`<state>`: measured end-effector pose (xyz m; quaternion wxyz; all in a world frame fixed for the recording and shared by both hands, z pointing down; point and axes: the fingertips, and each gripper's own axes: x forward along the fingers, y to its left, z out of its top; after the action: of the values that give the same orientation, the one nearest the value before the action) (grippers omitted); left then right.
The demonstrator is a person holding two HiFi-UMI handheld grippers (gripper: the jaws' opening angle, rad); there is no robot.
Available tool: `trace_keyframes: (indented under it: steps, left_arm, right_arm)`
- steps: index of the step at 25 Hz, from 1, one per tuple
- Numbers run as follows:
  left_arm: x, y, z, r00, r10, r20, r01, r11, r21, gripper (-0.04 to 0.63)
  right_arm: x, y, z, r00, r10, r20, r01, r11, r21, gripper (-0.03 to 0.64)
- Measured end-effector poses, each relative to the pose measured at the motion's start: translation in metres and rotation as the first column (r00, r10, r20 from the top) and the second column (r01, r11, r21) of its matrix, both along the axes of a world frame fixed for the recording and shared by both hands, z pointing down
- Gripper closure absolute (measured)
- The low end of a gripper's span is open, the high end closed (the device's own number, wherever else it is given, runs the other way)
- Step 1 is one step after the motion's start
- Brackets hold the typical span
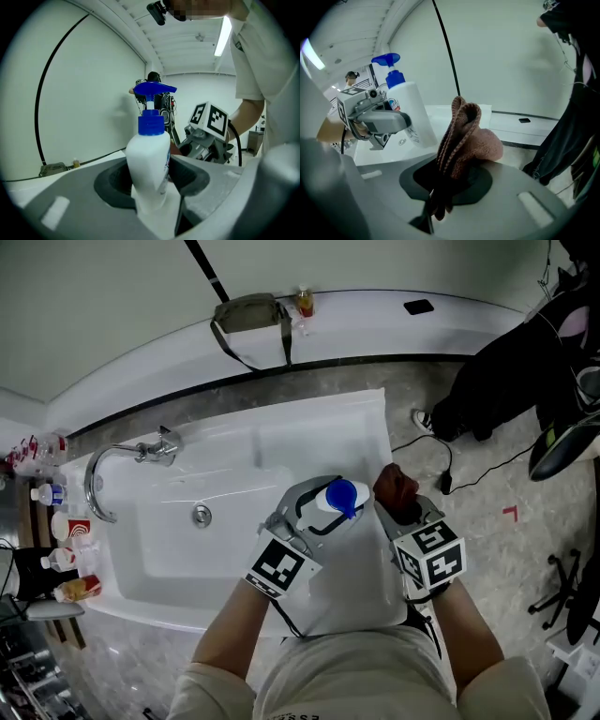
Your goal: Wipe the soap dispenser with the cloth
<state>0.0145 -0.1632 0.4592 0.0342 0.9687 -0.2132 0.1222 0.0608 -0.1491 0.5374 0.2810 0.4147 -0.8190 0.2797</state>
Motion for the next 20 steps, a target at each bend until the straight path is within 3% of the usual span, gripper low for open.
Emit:
trace_keyframes:
  steps: [5,12,20]
  left_arm:
    - [0.005,-0.001,-0.058,0.996,-0.037,-0.083,0.033,0.999,-0.042,0.374]
    - [0.008,-0.002,-0.113,0.984,-0.091,-0.152,0.087,0.996,-0.030,0.374]
    - [0.011,0.006,-0.122,0.987,-0.117,-0.109,0.120,0.993,0.020,0.374]
  right_arm:
    - [-0.025,-0.001,-0.024,0.995,-0.072,0.069,0.071,0.997,0.022,0.538]
    - [-0.073,0.007,-0.077,0.954,-0.217,0.208,0.190,0.972,0.142,0.538]
    - [-0.091,0.037,-0.090,0.904,-0.322,0.281,0.289,0.945,0.155,0.537]
